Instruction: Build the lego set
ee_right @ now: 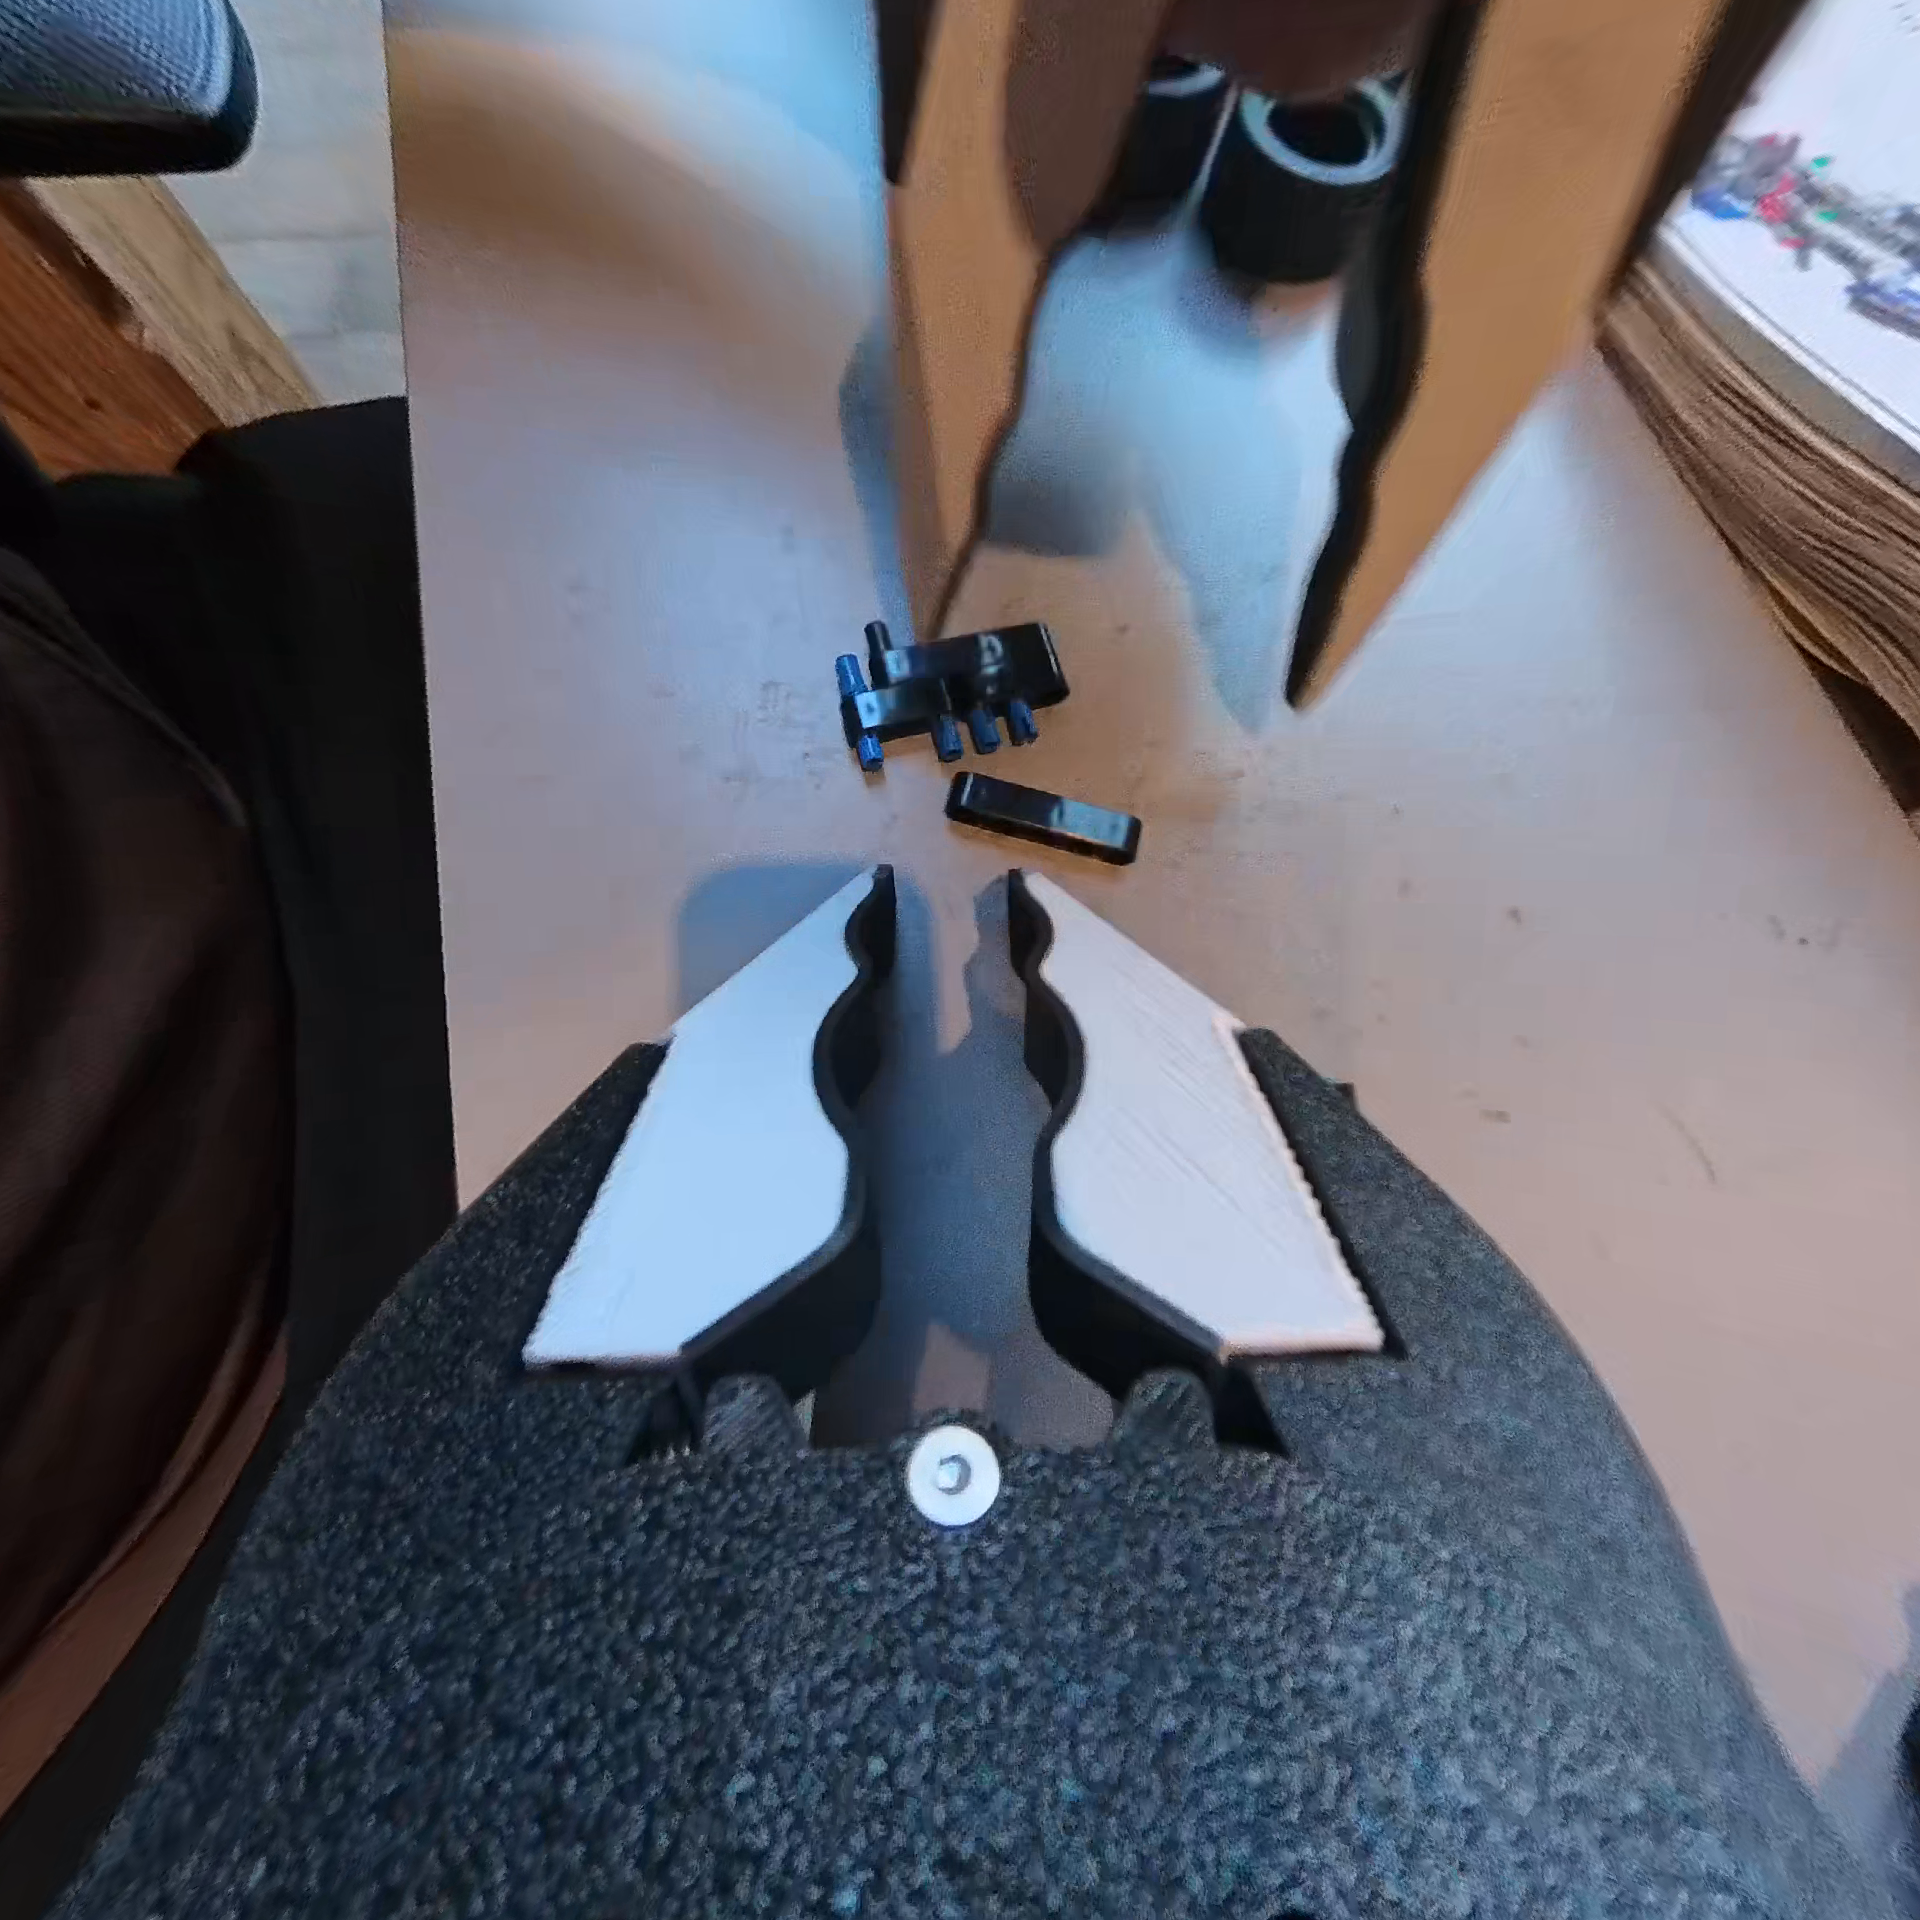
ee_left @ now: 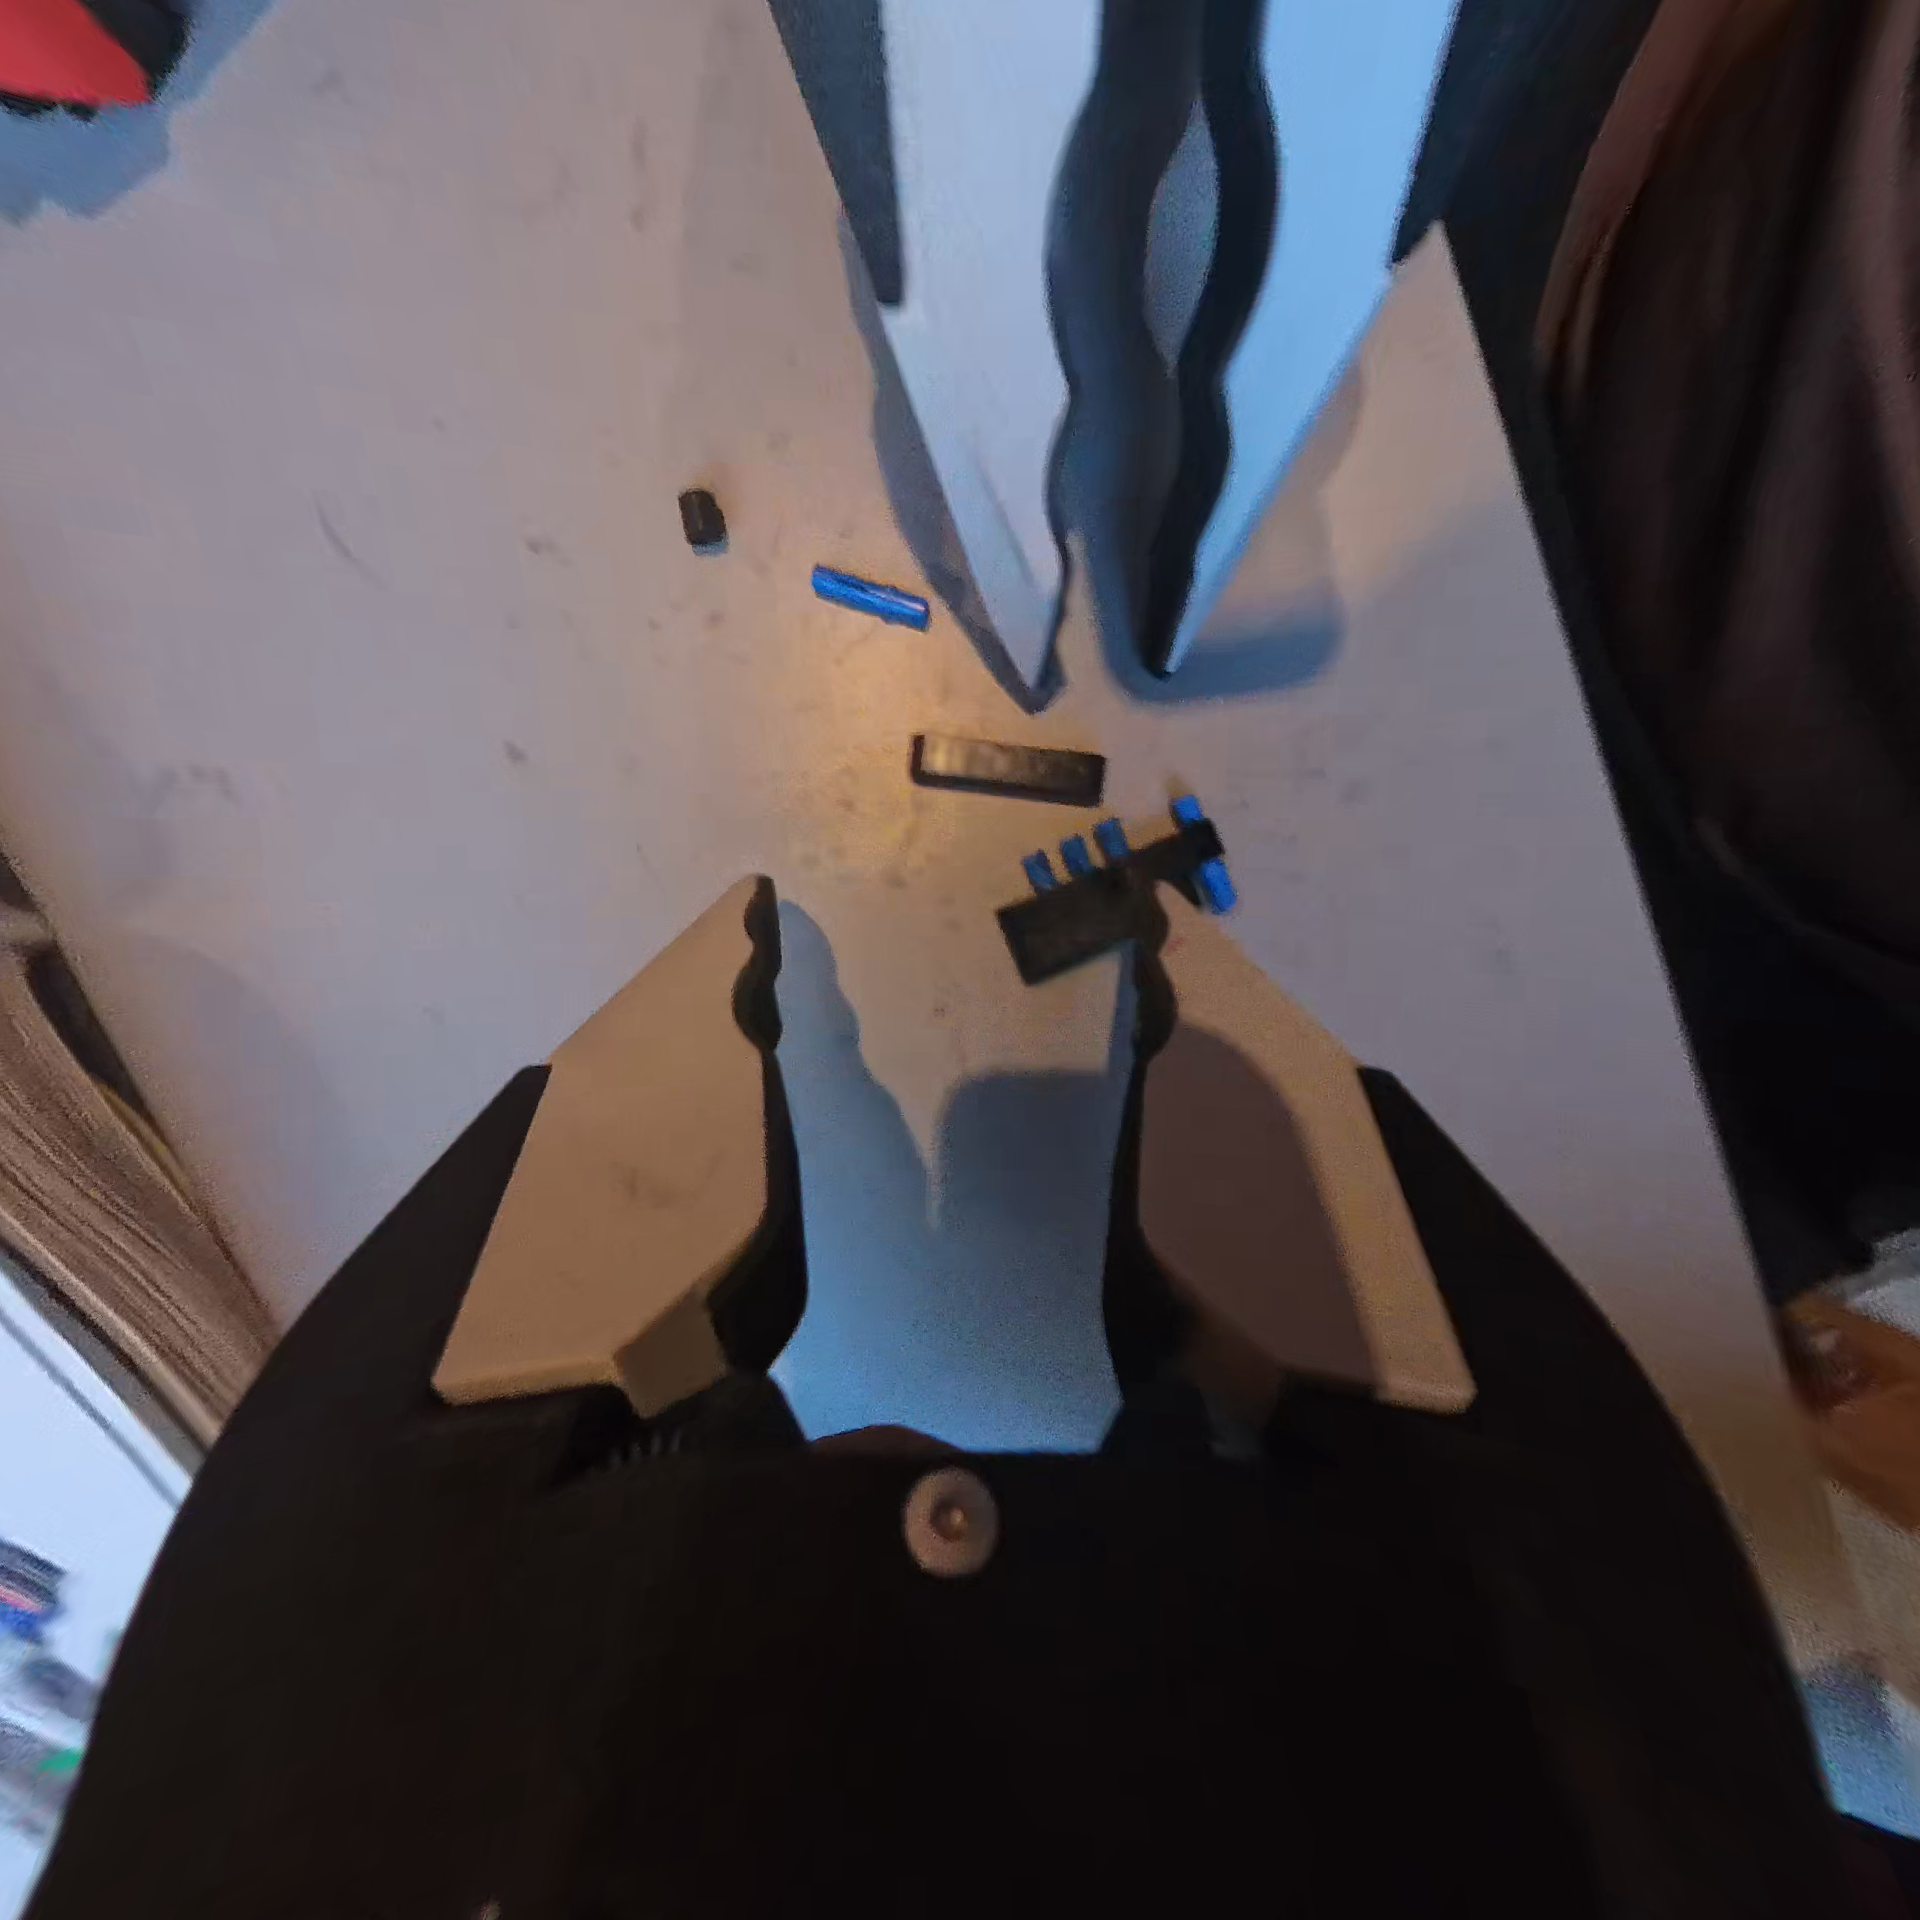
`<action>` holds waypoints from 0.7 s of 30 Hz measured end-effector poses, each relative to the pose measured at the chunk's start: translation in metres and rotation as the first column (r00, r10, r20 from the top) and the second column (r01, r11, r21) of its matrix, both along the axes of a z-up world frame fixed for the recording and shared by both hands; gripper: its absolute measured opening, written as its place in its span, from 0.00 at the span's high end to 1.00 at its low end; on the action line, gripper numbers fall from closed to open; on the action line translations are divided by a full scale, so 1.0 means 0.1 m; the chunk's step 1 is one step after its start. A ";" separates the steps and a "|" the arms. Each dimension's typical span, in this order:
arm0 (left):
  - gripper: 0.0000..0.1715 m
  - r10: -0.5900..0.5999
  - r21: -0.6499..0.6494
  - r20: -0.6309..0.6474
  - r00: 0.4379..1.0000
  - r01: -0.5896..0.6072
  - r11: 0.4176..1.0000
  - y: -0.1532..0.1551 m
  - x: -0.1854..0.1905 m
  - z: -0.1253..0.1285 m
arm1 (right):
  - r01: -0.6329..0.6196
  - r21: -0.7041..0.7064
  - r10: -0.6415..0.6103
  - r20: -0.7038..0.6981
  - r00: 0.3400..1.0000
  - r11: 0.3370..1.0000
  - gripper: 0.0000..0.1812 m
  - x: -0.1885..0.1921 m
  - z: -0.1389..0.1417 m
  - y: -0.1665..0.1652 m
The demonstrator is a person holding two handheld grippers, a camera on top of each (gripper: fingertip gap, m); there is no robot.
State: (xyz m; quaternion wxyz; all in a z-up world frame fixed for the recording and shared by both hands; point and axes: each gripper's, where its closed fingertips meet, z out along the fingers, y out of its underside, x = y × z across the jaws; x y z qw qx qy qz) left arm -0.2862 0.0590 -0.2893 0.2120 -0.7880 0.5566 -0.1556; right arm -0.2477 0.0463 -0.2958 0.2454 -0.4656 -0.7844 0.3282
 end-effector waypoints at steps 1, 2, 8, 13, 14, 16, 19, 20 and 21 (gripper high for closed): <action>0.60 0.037 -0.003 0.032 0.999 -0.037 0.999 -0.07 -0.03 0.02 | 0.009 -0.007 -0.009 -0.007 1.000 1.000 0.87 0.00 0.02 0.02; 0.58 0.081 -0.009 0.057 0.995 -0.080 0.997 -0.13 -0.05 0.03 | 0.022 -0.016 -0.022 -0.010 1.000 1.000 0.86 0.00 0.03 0.05; 0.58 0.345 -0.087 0.184 0.920 -0.335 0.938 -0.39 0.06 -0.06 | 0.067 -0.117 -0.060 0.059 0.996 0.991 0.77 -0.10 0.00 0.10; 0.70 0.412 -0.027 0.147 0.899 -0.413 0.910 -0.37 0.00 -0.10 | 0.044 -0.125 -0.032 0.099 0.995 0.991 0.77 -0.20 -0.04 0.06; 0.72 0.407 0.001 0.130 0.904 -0.410 0.912 -0.35 -0.01 -0.11 | 0.035 -0.118 -0.023 0.100 0.995 0.992 0.78 -0.21 -0.04 0.06; 0.71 0.400 0.036 0.126 0.908 -0.407 0.913 -0.33 0.00 -0.12 | 0.025 -0.106 -0.014 0.103 0.995 0.994 0.80 -0.22 -0.05 0.07; 0.67 0.403 0.033 0.156 0.902 -0.412 0.911 -0.32 0.03 -0.12 | 0.015 -0.102 -0.004 0.105 0.994 0.995 0.80 -0.21 -0.05 0.09; 0.66 0.410 0.021 0.171 0.896 -0.419 0.908 -0.32 0.04 -0.11 | 0.010 -0.095 0.000 0.109 0.994 0.995 0.79 -0.19 -0.05 0.10; 0.66 0.419 0.007 0.186 0.889 -0.427 0.904 -0.32 0.04 -0.10 | 0.007 -0.080 0.002 0.112 0.994 0.997 0.79 -0.17 -0.05 0.11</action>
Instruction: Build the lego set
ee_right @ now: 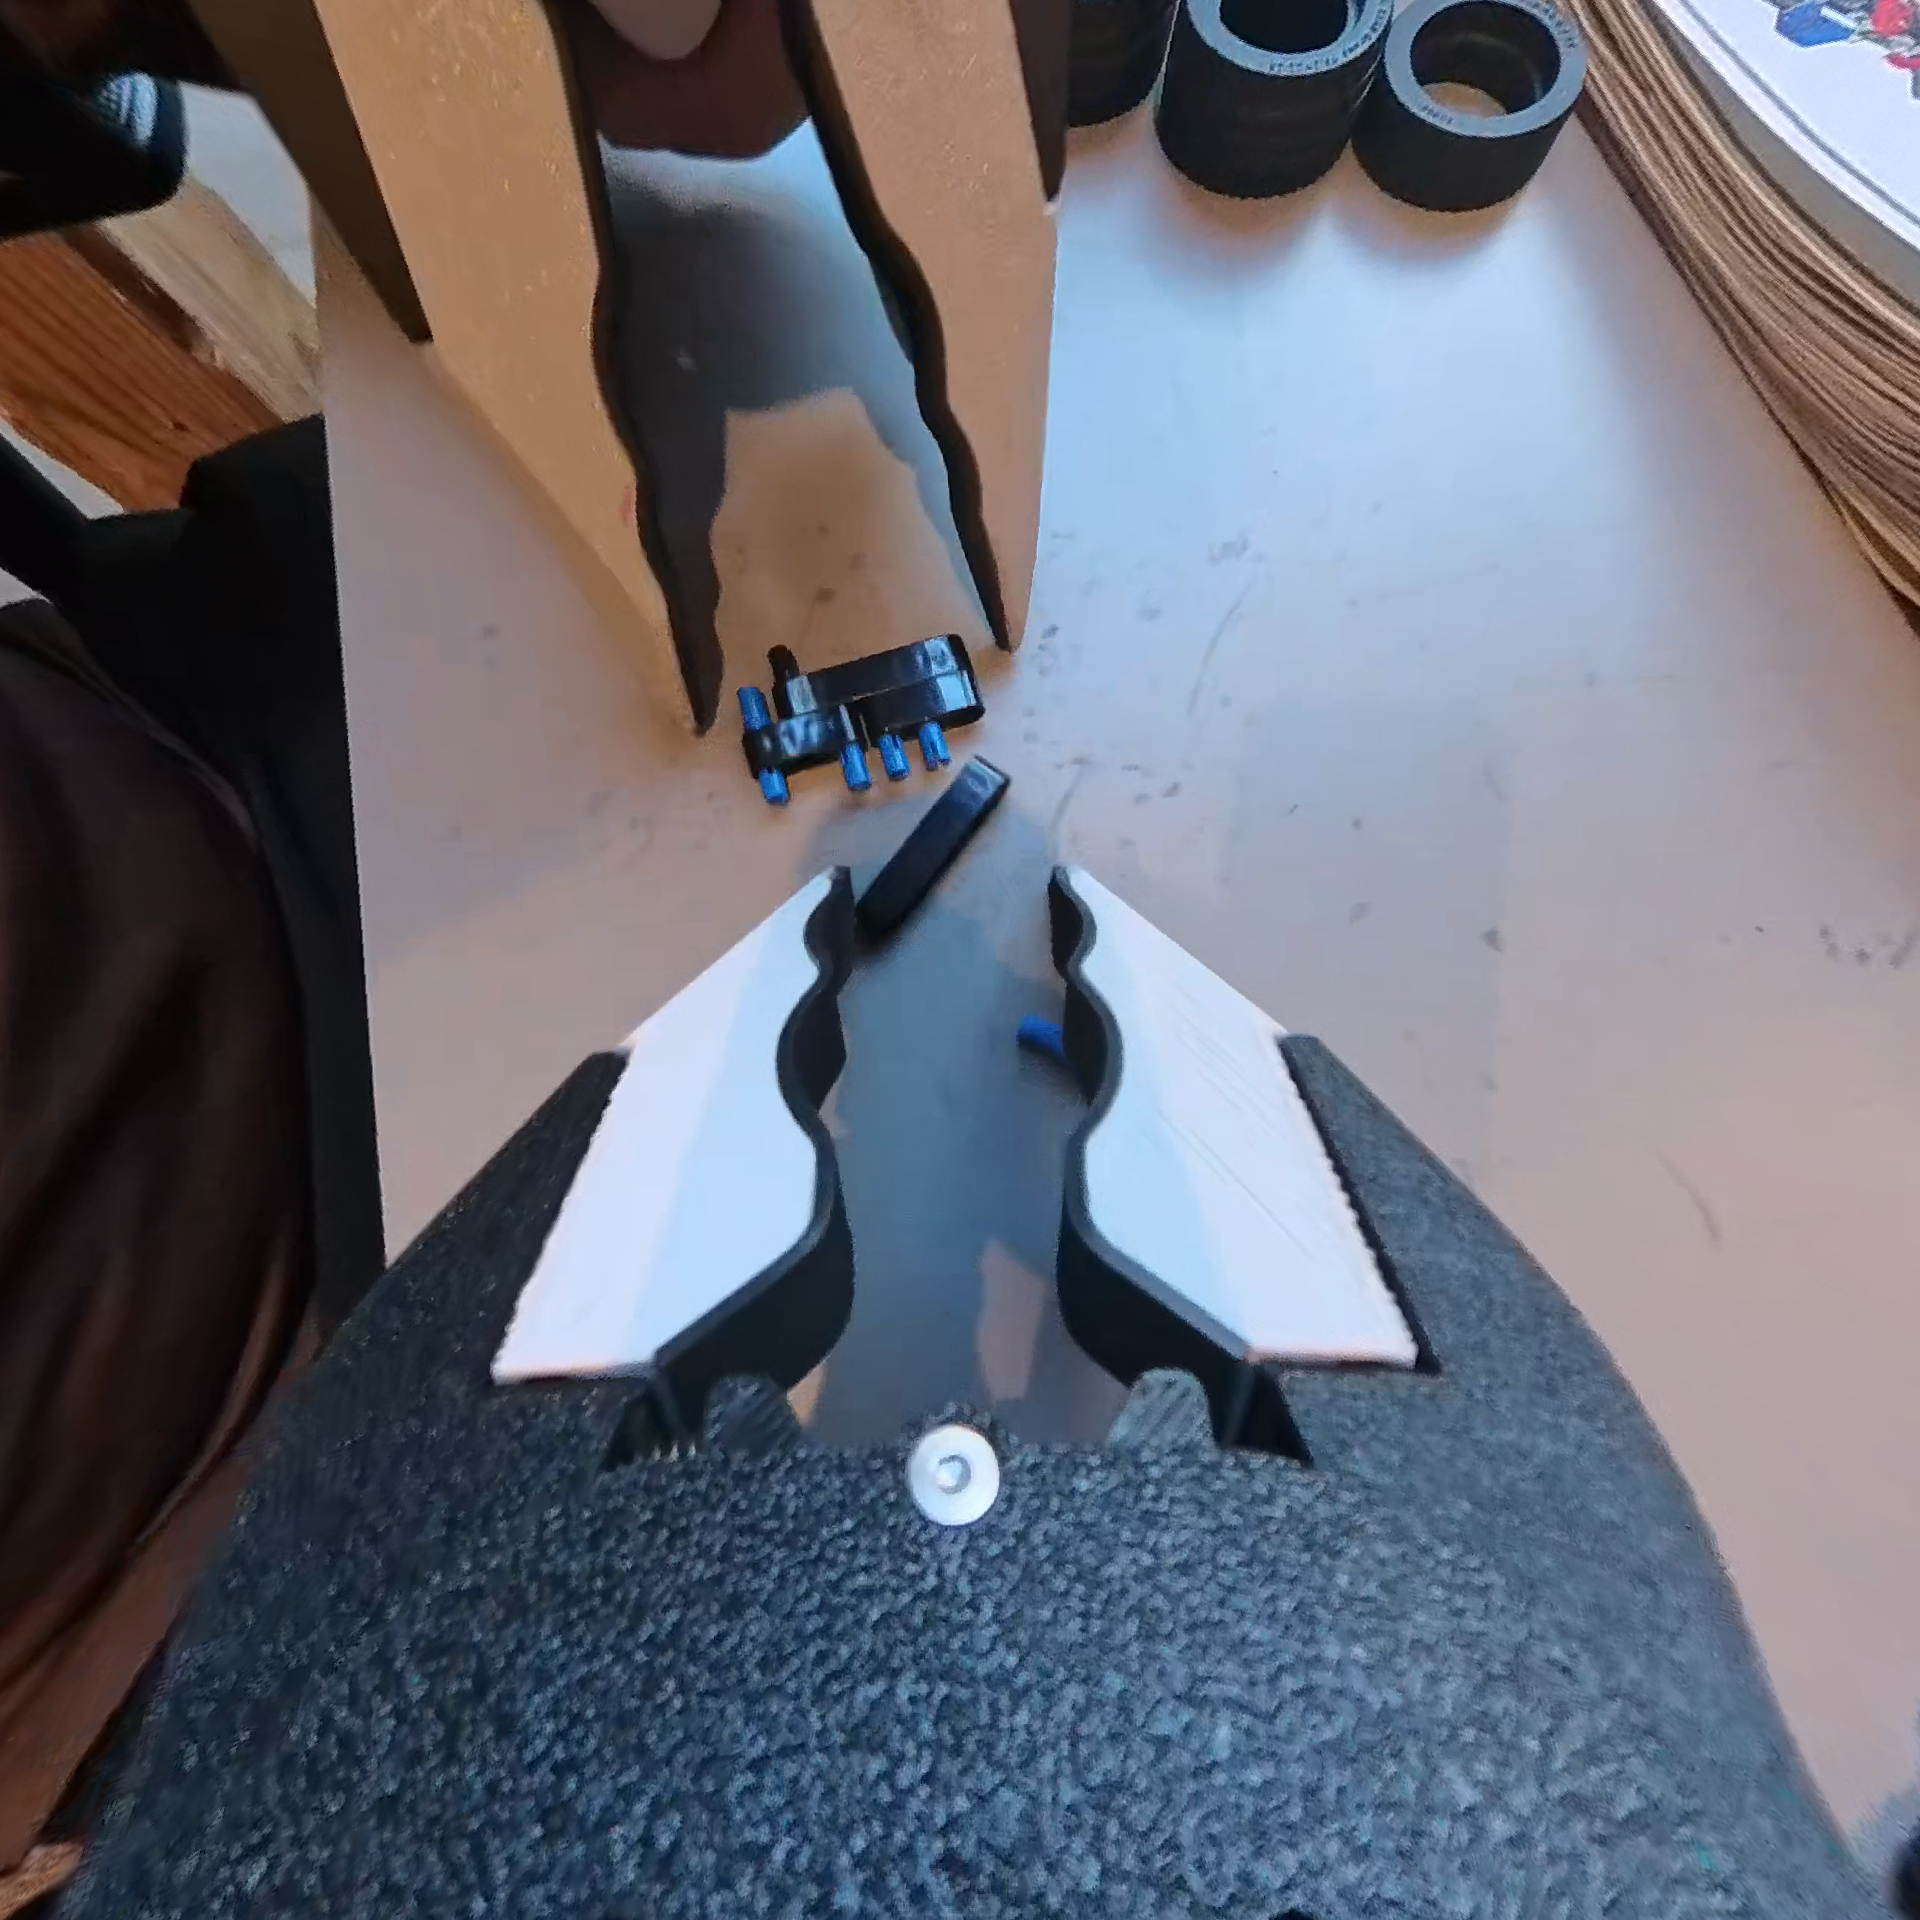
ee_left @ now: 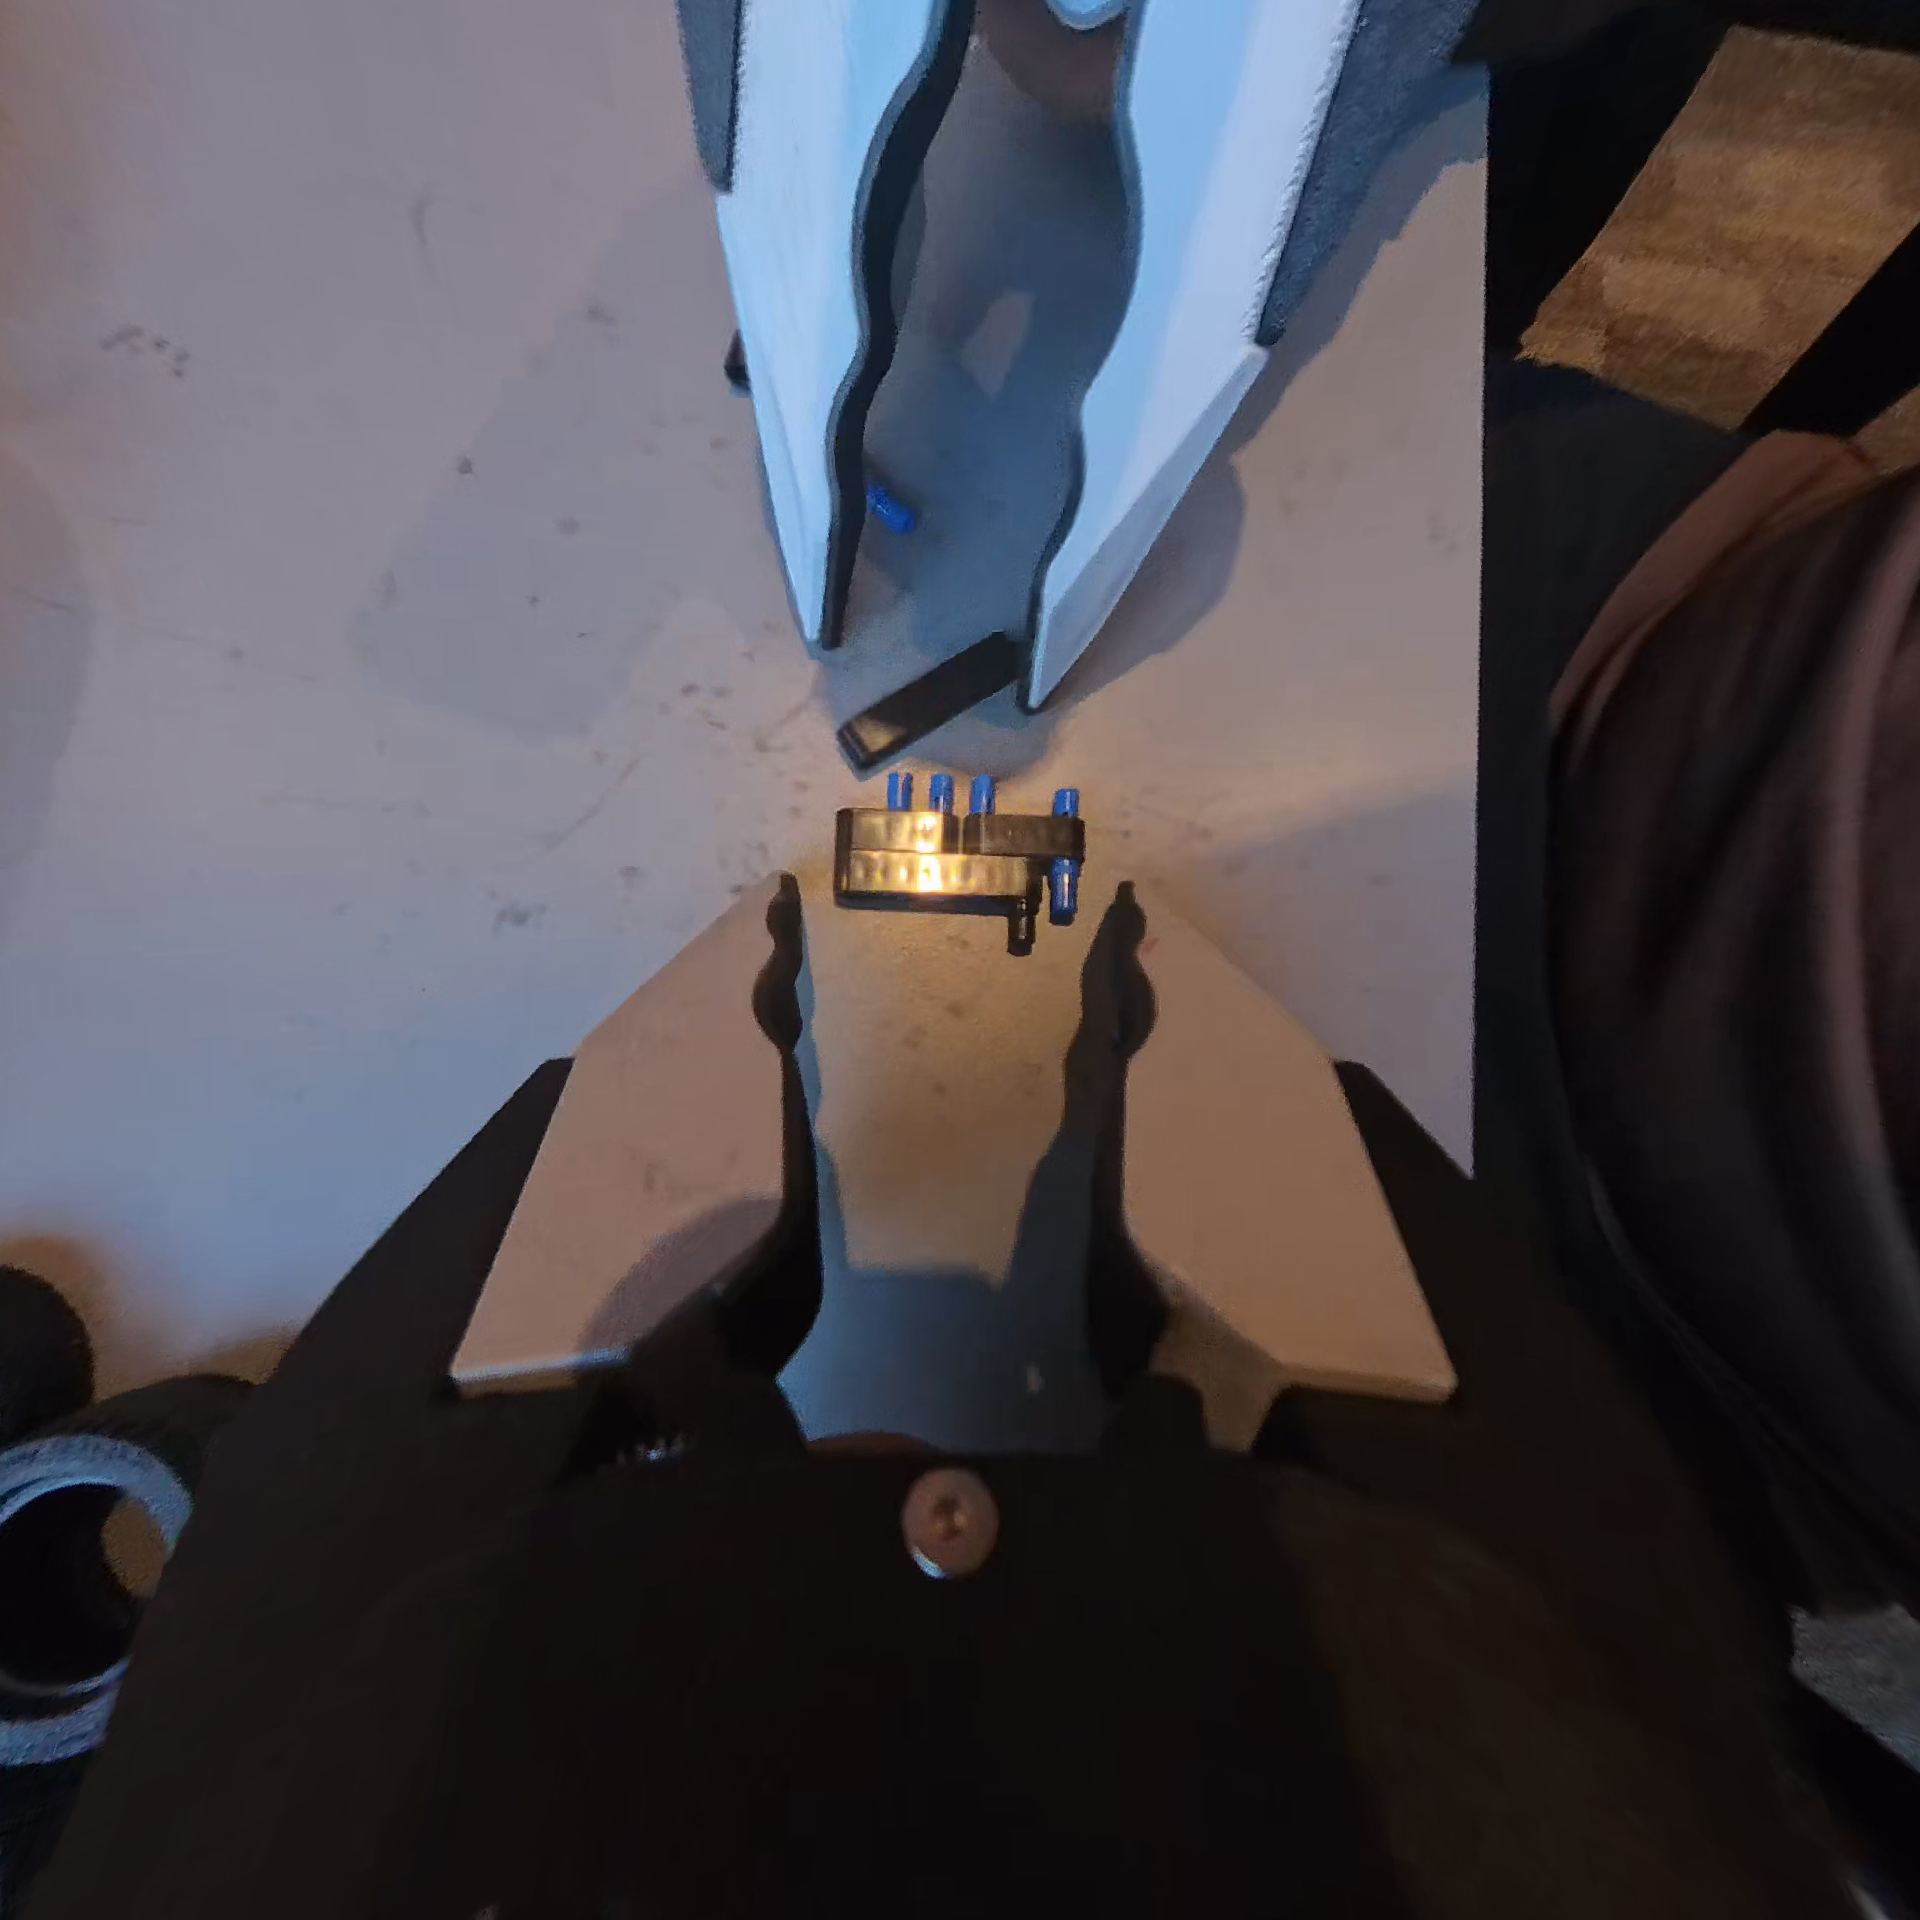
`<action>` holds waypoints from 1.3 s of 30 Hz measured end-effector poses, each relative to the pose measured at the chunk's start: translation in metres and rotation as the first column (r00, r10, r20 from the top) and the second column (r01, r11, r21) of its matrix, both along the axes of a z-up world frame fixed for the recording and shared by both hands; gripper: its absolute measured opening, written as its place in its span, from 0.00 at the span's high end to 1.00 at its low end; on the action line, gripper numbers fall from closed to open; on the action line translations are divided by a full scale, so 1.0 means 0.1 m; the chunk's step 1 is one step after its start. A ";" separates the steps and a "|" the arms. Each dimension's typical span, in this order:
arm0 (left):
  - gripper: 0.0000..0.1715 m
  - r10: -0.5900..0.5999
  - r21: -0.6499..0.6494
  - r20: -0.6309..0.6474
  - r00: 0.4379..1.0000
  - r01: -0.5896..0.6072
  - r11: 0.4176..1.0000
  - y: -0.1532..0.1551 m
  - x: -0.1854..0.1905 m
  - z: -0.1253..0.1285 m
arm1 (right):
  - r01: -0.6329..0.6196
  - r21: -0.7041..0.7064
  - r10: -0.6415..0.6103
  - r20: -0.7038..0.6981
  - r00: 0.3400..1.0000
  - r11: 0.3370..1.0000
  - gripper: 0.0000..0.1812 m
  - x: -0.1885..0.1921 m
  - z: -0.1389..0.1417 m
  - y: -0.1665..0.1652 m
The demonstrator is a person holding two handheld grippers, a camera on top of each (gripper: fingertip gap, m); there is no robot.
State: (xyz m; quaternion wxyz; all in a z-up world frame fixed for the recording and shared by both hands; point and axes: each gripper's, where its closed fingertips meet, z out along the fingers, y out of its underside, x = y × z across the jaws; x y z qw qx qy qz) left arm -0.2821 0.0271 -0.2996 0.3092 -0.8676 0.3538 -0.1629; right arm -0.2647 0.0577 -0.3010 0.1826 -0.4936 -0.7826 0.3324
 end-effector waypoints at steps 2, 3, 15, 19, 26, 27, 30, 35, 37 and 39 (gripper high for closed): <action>0.68 0.021 -0.004 0.030 0.999 -0.020 1.000 0.01 -0.01 0.01 | -0.006 0.029 0.006 0.010 1.000 1.000 0.80 0.06 0.00 0.03; 0.68 0.025 -0.002 0.038 0.999 -0.025 1.000 0.02 -0.01 0.01 | -0.014 0.027 0.014 0.017 1.000 1.000 0.81 0.08 0.00 0.03; 0.69 0.030 0.067 0.067 0.997 -0.035 0.997 0.06 0.00 0.00 | -0.092 -0.006 0.092 0.037 0.995 0.996 0.88 0.13 0.01 -0.24; 0.69 0.027 0.075 0.058 0.998 -0.031 0.997 0.05 0.01 0.00 | -0.078 0.005 0.078 0.031 0.996 0.997 0.88 0.13 0.02 -0.18; 0.73 0.006 0.091 0.040 0.999 -0.010 0.996 0.05 0.02 -0.01 | -0.056 0.018 0.057 -0.007 0.998 0.998 0.82 0.12 0.07 -0.06; 0.73 0.002 0.093 0.037 0.999 -0.005 0.996 0.04 0.02 -0.01 | -0.061 0.020 0.062 -0.013 0.998 0.998 0.82 0.12 0.07 -0.06; 0.73 -0.001 0.092 0.039 0.999 -0.003 0.996 0.04 0.03 -0.01 | -0.088 0.024 0.088 -0.022 0.996 0.996 0.81 0.11 0.05 -0.11; 0.74 -0.002 0.091 0.044 0.999 -0.002 0.996 0.04 0.03 -0.01 | -0.096 0.012 0.096 -0.035 0.995 0.995 0.82 0.11 0.00 -0.16; 0.74 -0.003 0.090 0.047 0.999 -0.001 0.996 0.04 0.03 -0.01 | -0.096 0.015 0.097 -0.039 0.995 0.995 0.82 0.11 0.00 -0.16; 0.74 -0.005 0.088 0.051 0.999 0.001 0.996 0.04 0.03 -0.01 | -0.100 0.021 0.101 -0.046 0.994 0.995 0.82 0.11 0.00 -0.16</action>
